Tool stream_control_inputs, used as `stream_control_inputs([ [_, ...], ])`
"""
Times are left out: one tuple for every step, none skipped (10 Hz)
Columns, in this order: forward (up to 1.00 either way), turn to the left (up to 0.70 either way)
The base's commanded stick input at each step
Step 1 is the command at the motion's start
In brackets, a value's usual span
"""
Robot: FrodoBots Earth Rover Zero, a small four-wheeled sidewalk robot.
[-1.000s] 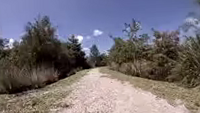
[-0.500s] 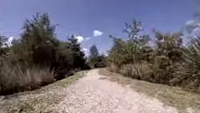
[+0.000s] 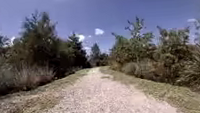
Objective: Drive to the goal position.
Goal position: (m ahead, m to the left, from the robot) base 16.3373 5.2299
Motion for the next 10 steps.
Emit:
stream_control_inputs([
  [0.5,0.0],
  [0.5,0.0],
  [0.5,0.0],
  [0.5,0.0],
  [0.5,0.0],
  [0.5,0.0],
  [0.5,0.0],
  [0.5,0.0],
  [0.5,0.0],
  [0.5,0.0],
])
